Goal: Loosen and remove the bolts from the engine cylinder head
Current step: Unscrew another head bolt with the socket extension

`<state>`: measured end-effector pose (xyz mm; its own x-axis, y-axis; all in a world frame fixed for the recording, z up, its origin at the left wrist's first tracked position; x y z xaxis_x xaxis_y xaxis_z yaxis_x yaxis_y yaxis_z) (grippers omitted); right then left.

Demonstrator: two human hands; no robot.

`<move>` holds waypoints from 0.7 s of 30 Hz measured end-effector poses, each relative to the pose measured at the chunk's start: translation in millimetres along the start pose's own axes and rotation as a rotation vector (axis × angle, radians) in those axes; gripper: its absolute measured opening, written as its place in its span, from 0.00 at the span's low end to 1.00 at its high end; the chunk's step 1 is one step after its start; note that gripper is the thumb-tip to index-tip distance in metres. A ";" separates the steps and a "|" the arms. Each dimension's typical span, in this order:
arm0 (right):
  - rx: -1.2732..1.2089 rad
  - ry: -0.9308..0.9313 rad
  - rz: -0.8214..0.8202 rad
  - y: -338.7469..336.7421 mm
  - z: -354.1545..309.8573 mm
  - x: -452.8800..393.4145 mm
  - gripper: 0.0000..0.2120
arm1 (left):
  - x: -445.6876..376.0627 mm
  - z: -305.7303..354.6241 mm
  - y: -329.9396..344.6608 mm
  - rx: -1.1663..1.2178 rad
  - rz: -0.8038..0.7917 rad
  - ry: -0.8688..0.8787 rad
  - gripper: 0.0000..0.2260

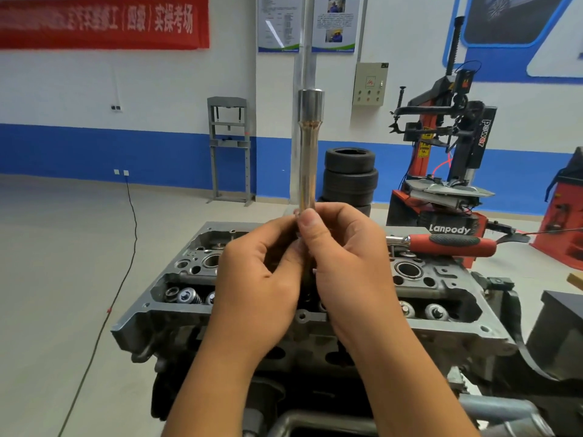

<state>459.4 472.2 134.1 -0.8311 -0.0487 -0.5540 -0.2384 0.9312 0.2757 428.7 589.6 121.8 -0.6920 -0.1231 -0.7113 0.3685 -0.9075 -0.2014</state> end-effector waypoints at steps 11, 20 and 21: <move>-0.017 0.007 -0.054 3.1 2.4 0.4 0.02 | 1.5 -3.2 -5.2 0.016 0.148 -0.028 0.08; -0.071 -0.028 0.009 -0.8 0.8 0.5 0.09 | 0.0 -5.9 -5.9 0.055 0.140 -0.059 0.12; -0.063 -0.034 0.011 -1.0 1.1 0.0 0.09 | 0.4 -7.0 -6.4 0.049 0.167 -0.072 0.12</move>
<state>460.1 471.7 132.9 -0.8165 -0.0256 -0.5768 -0.2616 0.9070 0.3301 430.4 598.2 118.0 -0.6671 -0.3005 -0.6817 0.4526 -0.8903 -0.0505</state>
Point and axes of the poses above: each hand's wrist, its own x-axis away from the middle knuckle, its own y-axis out of the palm, z = x × y, the point moved 6 cm from there along -x, towards the middle knuckle, and after that the axes turned 12 degrees about -x, right-handed, at the moved point
